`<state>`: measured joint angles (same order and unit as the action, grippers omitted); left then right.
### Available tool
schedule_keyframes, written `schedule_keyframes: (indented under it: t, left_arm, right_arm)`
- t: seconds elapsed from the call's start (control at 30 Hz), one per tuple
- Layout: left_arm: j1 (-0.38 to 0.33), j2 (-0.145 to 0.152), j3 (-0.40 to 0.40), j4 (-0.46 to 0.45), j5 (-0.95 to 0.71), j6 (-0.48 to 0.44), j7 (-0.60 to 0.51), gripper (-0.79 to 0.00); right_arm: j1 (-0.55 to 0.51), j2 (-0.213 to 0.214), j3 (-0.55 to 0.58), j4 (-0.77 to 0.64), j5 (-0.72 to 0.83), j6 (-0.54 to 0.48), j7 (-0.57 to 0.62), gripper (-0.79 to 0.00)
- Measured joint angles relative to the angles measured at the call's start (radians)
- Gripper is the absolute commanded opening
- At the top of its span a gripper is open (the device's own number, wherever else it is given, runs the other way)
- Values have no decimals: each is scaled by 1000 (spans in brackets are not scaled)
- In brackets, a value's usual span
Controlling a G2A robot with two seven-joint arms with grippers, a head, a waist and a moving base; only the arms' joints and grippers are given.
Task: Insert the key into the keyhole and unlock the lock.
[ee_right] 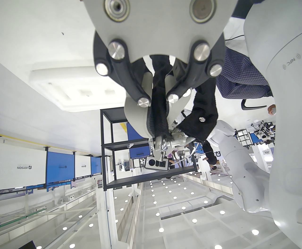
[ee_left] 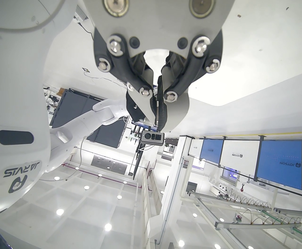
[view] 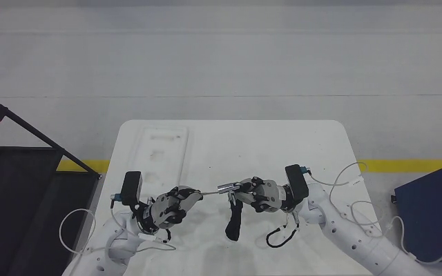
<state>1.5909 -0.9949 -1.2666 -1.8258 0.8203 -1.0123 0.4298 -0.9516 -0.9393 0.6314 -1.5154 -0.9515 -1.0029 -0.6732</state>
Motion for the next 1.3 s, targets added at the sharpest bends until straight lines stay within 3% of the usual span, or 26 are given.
schedule_keyframes:
  t: [1.3]
  left_arm:
    - [-5,-6,8,1,-5,0,-9,-785]
  right_arm:
    - [0,0,0,0,0,0,0,-785]
